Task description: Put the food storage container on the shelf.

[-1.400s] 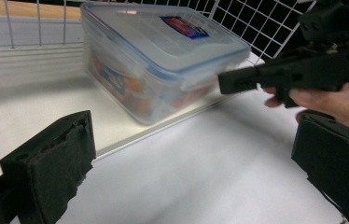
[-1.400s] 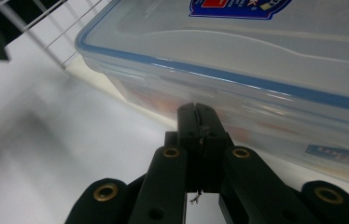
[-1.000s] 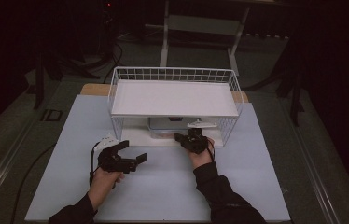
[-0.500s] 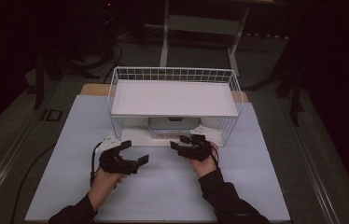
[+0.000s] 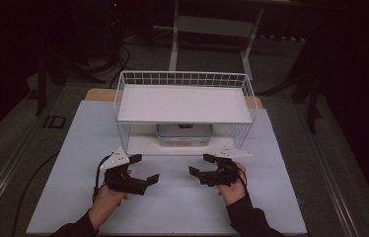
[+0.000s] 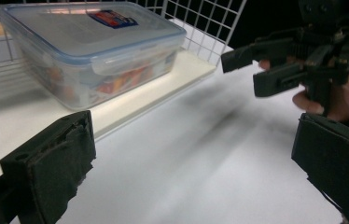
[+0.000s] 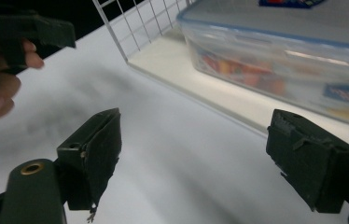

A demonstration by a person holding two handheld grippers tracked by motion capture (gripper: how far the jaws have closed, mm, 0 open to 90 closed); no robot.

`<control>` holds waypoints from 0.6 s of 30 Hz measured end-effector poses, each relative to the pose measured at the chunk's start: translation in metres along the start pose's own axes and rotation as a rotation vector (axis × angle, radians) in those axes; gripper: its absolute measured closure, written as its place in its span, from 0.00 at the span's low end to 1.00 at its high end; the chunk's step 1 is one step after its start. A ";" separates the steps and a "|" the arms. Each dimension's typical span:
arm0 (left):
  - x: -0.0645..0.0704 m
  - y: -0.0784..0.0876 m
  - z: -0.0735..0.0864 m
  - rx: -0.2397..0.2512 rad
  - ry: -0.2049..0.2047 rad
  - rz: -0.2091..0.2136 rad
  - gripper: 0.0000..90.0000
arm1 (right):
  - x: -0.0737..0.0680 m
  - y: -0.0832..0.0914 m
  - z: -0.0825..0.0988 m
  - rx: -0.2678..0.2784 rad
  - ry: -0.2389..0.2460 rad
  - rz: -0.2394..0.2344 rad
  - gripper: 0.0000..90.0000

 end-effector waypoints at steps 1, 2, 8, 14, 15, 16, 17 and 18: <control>0.001 0.002 0.000 -0.001 -0.003 0.002 0.00 | 0.001 0.004 0.001 0.004 -0.003 0.000 0.20; 0.001 0.003 0.001 -0.003 -0.006 0.000 0.00 | 0.002 0.007 0.002 0.006 -0.010 -0.002 0.20; 0.001 0.013 0.006 -0.006 -0.021 -0.010 0.00 | 0.008 0.026 0.010 0.023 -0.023 0.016 0.20; -0.003 0.018 0.014 -0.027 -0.041 -0.005 0.00 | 0.018 0.042 0.023 0.021 -0.029 0.042 0.20; -0.004 0.018 0.015 -0.030 -0.044 -0.008 0.00 | 0.019 0.045 0.026 0.020 -0.036 0.044 0.20; -0.005 0.019 0.016 -0.036 -0.050 -0.010 0.00 | 0.020 0.048 0.029 0.019 -0.037 0.049 0.20; -0.006 0.020 0.018 -0.039 -0.052 -0.010 0.00 | 0.021 0.051 0.032 0.016 -0.034 0.056 0.20; -0.007 0.021 0.019 -0.043 -0.049 -0.007 0.00 | 0.022 0.053 0.035 0.012 -0.034 0.060 0.20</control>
Point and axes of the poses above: each handheld gripper's, and its own axes: y roughly backward along the jaws, z roughly out of its underside, x roughly to its right, the point moved 6 cm from there along -y, roughly forward along the jaws, and after that the axes turned 4 degrees about -y, right-handed, at the moved point
